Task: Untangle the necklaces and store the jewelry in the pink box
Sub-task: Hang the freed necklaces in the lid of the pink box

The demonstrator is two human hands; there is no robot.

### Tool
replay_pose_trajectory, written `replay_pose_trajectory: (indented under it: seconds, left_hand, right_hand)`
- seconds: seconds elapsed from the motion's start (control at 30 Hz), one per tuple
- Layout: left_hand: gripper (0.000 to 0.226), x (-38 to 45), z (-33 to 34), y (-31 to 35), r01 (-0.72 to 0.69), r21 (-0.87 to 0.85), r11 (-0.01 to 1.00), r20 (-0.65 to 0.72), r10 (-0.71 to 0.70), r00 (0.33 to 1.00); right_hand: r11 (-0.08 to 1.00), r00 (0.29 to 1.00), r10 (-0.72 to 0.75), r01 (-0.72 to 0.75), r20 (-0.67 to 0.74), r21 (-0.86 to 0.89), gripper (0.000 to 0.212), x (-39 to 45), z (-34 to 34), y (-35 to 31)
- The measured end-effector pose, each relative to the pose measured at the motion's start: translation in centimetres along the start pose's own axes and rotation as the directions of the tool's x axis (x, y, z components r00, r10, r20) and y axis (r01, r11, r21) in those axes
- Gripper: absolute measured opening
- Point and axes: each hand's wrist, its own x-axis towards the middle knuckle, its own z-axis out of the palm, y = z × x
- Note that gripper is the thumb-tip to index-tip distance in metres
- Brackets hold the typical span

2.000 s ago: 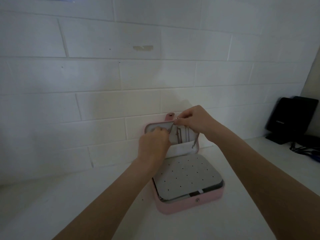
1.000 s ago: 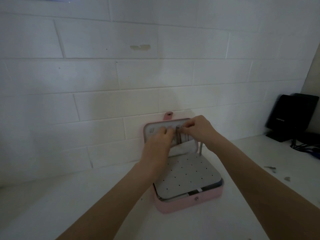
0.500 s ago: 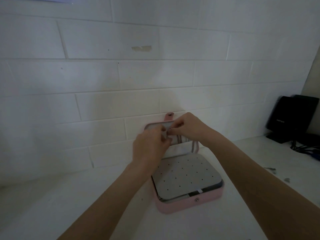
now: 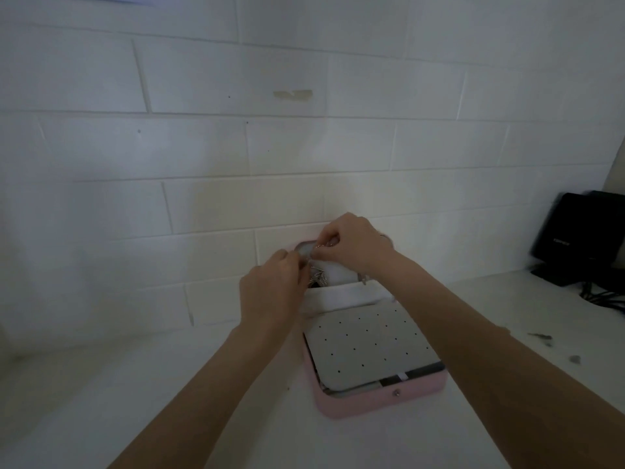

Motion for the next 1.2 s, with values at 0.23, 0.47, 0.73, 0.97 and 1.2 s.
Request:
replay_pose_trajectory:
  seconds: [0.23, 0.47, 0.73, 0.97, 1.2]
  left_hand:
    - [0.019, 0.2, 0.7, -0.6, -0.108, 0.007, 0.994, -0.116, 0.108, 0.987]
    - [0.021, 0.7, -0.1, 0.8, -0.084, -0.317, 0.945, -0.029, 0.079, 0.996]
    - [0.023, 2.9, -0.4, 2.6, -0.103, -0.163, 0.981, 0.164, 0.13, 0.978]
    - [0.014, 2.8, -0.1, 2.7, -0.088, -0.079, 0.993, 0.24, 0.105, 0.965]
    - [0.021, 2.8, -0.3, 3.6, 0.037, -0.258, 0.965, 0.123, -0.005, 0.992]
  right_hand:
    - [0.984, 0.996, 0.009, -0.024, -0.088, -0.179, 0.021, 0.0, 1.0, 0.4]
    - [0.986, 0.993, 0.045, -0.027, -0.109, 0.162, 0.014, 0.2, -2.0, 0.1]
    - [0.933, 0.989, 0.12, -0.081, -0.092, 0.35, 0.012, -0.7, -3.1, 0.5]
    - [0.916, 0.982, 0.146, -0.09, -0.116, 0.39, 0.015, -1.1, -3.6, 1.3]
    - [0.909, 0.978, 0.147, -0.075, -0.145, 0.409, 0.015, -1.0, -4.8, 1.0]
